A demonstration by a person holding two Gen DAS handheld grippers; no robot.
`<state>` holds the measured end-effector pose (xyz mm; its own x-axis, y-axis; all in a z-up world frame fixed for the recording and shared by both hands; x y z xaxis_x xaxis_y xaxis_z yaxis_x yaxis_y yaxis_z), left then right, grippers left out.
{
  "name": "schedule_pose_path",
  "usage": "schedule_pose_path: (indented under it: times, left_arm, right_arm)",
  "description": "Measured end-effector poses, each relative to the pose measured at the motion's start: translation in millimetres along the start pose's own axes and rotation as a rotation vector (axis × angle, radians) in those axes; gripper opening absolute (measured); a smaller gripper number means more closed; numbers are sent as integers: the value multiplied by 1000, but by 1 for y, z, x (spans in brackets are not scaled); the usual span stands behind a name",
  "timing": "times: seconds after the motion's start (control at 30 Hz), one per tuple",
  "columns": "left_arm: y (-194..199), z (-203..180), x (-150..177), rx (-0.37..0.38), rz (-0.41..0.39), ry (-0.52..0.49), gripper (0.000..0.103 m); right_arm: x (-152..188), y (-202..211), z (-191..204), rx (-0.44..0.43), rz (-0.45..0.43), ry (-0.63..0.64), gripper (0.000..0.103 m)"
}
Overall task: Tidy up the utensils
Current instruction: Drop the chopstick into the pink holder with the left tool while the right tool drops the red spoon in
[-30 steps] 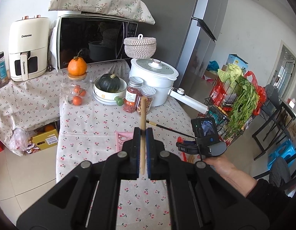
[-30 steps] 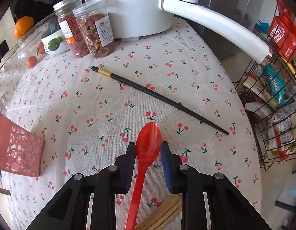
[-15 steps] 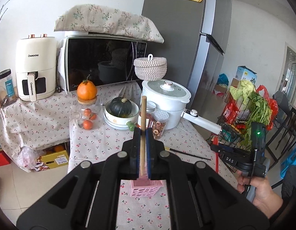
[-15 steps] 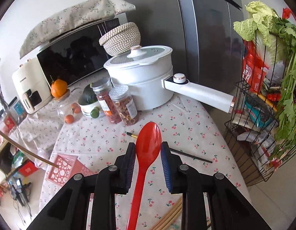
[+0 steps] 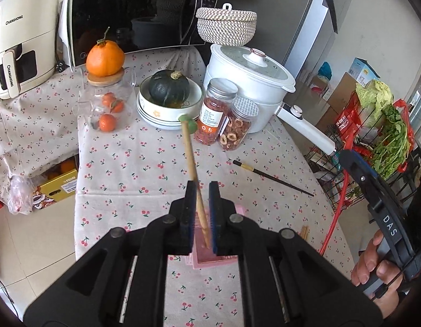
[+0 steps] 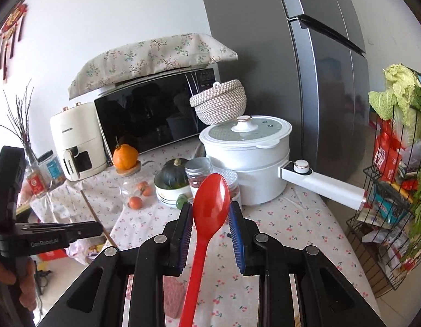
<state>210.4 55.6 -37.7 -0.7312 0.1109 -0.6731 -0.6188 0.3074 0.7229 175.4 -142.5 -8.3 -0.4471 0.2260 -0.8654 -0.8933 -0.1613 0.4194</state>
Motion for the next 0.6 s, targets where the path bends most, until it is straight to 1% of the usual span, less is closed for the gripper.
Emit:
schedule_pose_path:
  times: [0.07, 0.13, 0.2, 0.23, 0.27, 0.3, 0.37, 0.47, 0.53, 0.6]
  left_arm:
    - [7, 0, 0, -1, -9, 8, 40]
    - [17, 0, 3, -22, -20, 3, 49]
    - [28, -2, 10, -35, -16, 4, 54]
    - [31, -1, 13, -49, -6, 8, 59]
    - [35, -1, 19, -69, 6, 15, 63]
    - [37, 1, 24, -93, 14, 26, 65]
    - [40, 3, 35, -137, 34, 38, 75]
    - [41, 10, 47, -189, 51, 52, 81]
    - [38, 16, 49, -205, 61, 62, 82]
    - [35, 22, 51, -224, 69, 65, 82]
  right_arm:
    - [-2, -3, 10, -19, -24, 0, 27]
    - [-4, -7, 20, -31, -49, 3, 27]
    - [-6, -10, 29, -38, -82, 2, 27]
    - [-7, -12, 33, -43, -96, 0, 27]
    - [-7, -15, 37, -46, -107, -4, 27]
    - [-7, -18, 41, -45, -119, -8, 27]
    - [-6, -24, 48, -37, -144, -14, 27]
    - [1, -33, 59, -2, -187, 3, 27]
    - [7, -40, 66, 26, -202, 37, 27]
    - [13, -47, 71, 46, -193, 71, 27]
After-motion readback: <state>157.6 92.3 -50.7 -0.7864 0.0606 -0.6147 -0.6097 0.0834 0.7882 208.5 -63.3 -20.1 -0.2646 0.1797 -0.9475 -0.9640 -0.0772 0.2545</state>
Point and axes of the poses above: each gripper's, at about its wrist camera, not at the fingertips, and y roughly against the way its jaws point, z to its left, x to its underside, the point moved 1 cm from there along -y, roughly the way its jaws point, and after that the axes turned 7 degrees about -y, right-handed, at the moved point
